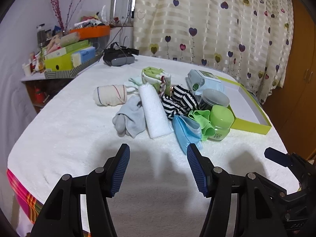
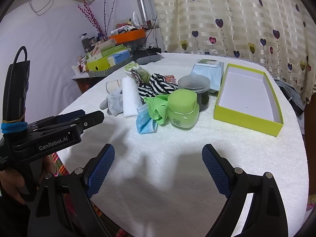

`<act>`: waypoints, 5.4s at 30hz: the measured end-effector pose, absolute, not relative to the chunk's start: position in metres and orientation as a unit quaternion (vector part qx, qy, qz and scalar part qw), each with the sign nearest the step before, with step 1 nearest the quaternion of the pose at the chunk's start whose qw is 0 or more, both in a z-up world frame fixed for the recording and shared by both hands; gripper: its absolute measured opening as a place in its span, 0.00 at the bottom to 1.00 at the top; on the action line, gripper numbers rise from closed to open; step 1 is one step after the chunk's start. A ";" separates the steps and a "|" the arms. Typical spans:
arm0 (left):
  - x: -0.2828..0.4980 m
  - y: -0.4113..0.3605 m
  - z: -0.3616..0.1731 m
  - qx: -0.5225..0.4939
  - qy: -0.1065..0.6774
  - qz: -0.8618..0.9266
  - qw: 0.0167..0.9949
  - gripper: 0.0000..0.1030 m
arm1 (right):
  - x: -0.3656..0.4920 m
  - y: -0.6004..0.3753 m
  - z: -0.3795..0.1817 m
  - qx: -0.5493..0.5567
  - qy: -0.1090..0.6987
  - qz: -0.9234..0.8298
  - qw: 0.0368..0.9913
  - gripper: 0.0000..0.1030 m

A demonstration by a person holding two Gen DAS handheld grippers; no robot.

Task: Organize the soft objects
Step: 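Move both tools forward toward the pile of soft items, then grasp the grey sock with the left tool while the right tool grasps the blue face mask, then lift and carry the sock and mask in both tools toward the yellow-green box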

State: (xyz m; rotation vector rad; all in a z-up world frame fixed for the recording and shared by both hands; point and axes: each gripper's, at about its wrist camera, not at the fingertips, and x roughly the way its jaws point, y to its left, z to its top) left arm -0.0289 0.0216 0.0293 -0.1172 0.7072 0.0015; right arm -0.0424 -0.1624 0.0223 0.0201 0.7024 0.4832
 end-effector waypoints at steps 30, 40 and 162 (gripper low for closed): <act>0.025 0.097 0.014 -0.073 0.361 0.007 0.930 0.58 | 0.009 -0.101 0.007 -0.009 0.376 0.254 0.891 0.62; 0.052 0.103 0.006 -0.077 0.371 -0.030 0.925 0.58 | 0.029 -0.087 -0.003 -0.014 0.394 0.236 0.888 0.62; -0.018 0.095 0.047 -0.098 0.333 -0.031 0.937 0.21 | -0.034 -0.079 0.058 -0.076 0.252 0.371 0.891 0.02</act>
